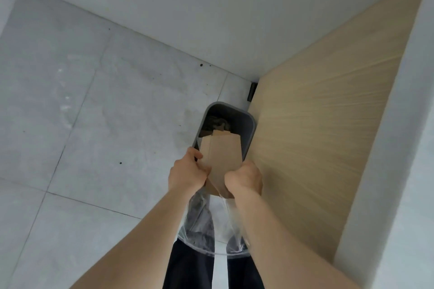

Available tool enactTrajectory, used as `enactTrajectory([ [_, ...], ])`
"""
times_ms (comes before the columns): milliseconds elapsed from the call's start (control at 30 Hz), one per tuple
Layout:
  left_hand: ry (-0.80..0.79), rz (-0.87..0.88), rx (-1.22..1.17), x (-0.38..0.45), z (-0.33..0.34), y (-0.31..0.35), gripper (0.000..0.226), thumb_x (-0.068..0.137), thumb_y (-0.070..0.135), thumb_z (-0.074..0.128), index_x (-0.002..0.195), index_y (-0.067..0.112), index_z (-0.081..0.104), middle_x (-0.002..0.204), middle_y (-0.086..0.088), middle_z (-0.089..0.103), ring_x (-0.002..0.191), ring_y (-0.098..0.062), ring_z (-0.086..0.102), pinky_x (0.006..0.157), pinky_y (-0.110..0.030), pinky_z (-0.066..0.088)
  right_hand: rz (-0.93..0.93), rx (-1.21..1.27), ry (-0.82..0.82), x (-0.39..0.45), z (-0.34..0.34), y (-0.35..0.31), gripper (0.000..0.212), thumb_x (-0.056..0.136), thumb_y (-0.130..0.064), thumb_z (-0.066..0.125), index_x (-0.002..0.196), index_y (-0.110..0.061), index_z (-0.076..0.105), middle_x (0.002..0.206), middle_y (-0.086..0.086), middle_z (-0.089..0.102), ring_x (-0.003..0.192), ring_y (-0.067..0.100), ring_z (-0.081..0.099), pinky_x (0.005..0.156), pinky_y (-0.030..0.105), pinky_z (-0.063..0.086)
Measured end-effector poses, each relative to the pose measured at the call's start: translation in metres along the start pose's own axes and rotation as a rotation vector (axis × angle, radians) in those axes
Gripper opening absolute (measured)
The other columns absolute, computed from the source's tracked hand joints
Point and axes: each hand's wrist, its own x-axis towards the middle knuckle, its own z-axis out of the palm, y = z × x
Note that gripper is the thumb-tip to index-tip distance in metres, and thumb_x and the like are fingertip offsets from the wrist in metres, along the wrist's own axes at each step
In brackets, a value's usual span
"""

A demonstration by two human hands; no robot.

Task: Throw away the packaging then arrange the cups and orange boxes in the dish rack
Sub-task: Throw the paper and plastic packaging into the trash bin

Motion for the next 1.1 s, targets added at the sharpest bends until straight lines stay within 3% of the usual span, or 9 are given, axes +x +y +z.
enactTrajectory([
  [133,-0.011,0.005,-0.012,0.013,0.016,0.001,0.015,0.090,0.040,0.059,0.103,0.032,0.058,0.097,0.001,0.071,0.079,-0.022,0.070,0.076,-0.041,0.061,-0.040,-0.019,0.021,0.012,0.006,-0.005,0.041,0.086,-0.021,0.064,0.125,-0.011,0.058,0.125,0.010,0.061,0.109,0.031,0.062,0.087,0.038,0.055],
  [333,-0.072,0.067,0.100,0.023,0.028,0.001,0.048,0.099,0.049,0.036,0.140,0.026,0.047,0.138,-0.003,0.057,0.120,-0.028,0.057,0.099,-0.044,0.049,-0.227,-0.137,0.063,0.021,0.000,-0.009,0.047,0.090,-0.021,0.059,0.137,-0.015,0.052,0.139,0.007,0.053,0.126,0.029,0.052,0.106,0.039,0.044],
  [567,0.032,0.193,0.262,-0.001,0.003,0.008,0.049,0.099,0.045,0.044,0.143,0.023,0.042,0.144,-0.003,0.050,0.127,-0.026,0.051,0.104,-0.043,0.048,-0.459,-0.302,0.123,-0.001,-0.008,-0.011,0.042,0.093,-0.023,0.057,0.134,-0.014,0.053,0.130,0.006,0.056,0.119,0.025,0.055,0.101,0.041,0.049],
  [767,0.103,0.301,0.436,-0.039,-0.042,0.018,0.050,0.099,0.045,0.044,0.144,0.024,0.040,0.146,0.001,0.049,0.131,-0.023,0.048,0.108,-0.039,0.042,-0.623,-0.529,0.148,-0.033,-0.040,-0.018,0.054,0.092,-0.030,0.057,0.141,-0.011,0.044,0.139,0.011,0.050,0.130,0.030,0.046,0.110,0.045,0.040],
  [933,0.154,0.382,0.548,-0.081,-0.085,0.033,0.053,0.100,0.042,0.043,0.148,0.022,0.036,0.154,0.000,0.040,0.141,-0.023,0.038,0.115,-0.037,0.031,-0.748,-0.637,0.143,-0.077,-0.078,-0.024,0.065,0.094,-0.031,0.052,0.151,-0.009,0.030,0.157,0.014,0.033,0.145,0.033,0.028,0.120,0.046,0.026],
  [1100,0.216,0.454,0.615,-0.127,-0.122,0.052,0.054,0.100,0.041,0.044,0.150,0.023,0.034,0.158,-0.001,0.035,0.144,-0.023,0.032,0.118,-0.037,0.026,-0.870,-0.643,0.179,-0.126,-0.117,-0.023,0.068,0.096,-0.034,0.052,0.153,-0.008,0.025,0.160,0.013,0.029,0.148,0.031,0.025,0.121,0.045,0.026],
])
